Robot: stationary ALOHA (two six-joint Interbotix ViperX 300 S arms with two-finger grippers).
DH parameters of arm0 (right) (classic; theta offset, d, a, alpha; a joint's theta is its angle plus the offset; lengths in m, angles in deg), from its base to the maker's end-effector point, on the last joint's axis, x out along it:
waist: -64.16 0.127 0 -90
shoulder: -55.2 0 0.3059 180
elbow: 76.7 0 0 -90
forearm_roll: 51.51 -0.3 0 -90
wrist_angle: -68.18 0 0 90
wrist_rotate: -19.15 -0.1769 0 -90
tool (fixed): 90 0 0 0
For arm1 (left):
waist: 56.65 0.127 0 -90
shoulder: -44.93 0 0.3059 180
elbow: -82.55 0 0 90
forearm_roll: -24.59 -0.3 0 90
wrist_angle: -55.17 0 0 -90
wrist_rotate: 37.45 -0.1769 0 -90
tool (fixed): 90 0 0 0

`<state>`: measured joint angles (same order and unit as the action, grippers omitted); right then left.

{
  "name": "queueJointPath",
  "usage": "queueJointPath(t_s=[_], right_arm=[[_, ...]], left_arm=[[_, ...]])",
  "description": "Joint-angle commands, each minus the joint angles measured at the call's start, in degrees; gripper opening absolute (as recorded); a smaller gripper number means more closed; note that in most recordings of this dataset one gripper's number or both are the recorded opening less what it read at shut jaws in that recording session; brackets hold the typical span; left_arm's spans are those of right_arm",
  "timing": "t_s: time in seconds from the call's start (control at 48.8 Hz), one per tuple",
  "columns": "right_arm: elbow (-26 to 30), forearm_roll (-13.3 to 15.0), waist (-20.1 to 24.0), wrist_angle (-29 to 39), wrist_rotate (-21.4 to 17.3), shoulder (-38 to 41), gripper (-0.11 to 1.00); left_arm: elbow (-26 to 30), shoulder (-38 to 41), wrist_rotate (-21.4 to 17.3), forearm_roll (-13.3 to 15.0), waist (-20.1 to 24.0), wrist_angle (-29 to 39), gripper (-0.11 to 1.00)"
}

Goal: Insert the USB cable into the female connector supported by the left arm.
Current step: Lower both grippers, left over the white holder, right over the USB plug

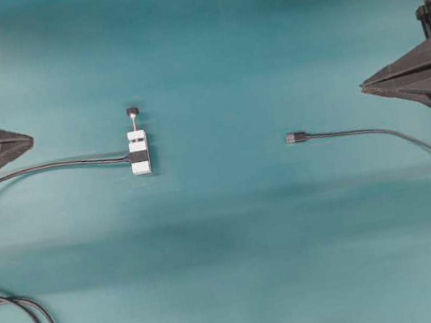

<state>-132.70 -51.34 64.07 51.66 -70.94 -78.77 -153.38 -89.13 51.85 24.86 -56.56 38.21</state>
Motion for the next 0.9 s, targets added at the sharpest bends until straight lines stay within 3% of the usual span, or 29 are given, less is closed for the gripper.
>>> queueJointPath(t_s=[0.0, 0.082, 0.164, 0.287, 0.41, 0.615, 0.759, 0.882], right_arm=[[-0.4, 0.2, -0.2, -0.4, 0.0, 0.6, 0.0], [-0.3, 0.2, -0.3, 0.2, -0.2, 1.1, 0.01], [2.5, 0.3, -0.4, 1.7, -0.3, 3.1, 0.01], [6.7, 0.3, -1.8, 5.5, 0.0, 9.0, 0.01], [7.7, 0.3, -3.9, 8.6, 0.0, 15.5, 0.01], [4.9, 0.3, -4.8, 8.9, -0.3, 22.3, 0.01], [2.7, 0.3, -5.0, 8.8, -0.4, 26.5, 0.01], [1.3, 0.3, -5.0, 7.6, -1.2, 31.2, 0.01]], left_arm=[[1.8, 1.0, 0.5, 0.8, 0.0, 0.0, 0.02], [3.3, 2.3, 0.4, 0.8, 0.0, 2.1, 0.08], [5.3, 4.6, 0.5, 0.8, 0.0, 7.4, 0.02], [7.3, 8.6, 0.0, 0.8, 0.1, 17.1, 0.01], [5.8, 9.7, 0.2, 0.8, 0.6, 20.5, 0.01], [1.8, 10.2, 0.4, 0.8, 1.1, 23.1, 0.05], [-0.8, 10.9, 0.3, 0.8, 2.8, 23.4, 0.22], [-2.2, 11.4, 0.3, 0.8, 4.1, 22.6, 0.52]])
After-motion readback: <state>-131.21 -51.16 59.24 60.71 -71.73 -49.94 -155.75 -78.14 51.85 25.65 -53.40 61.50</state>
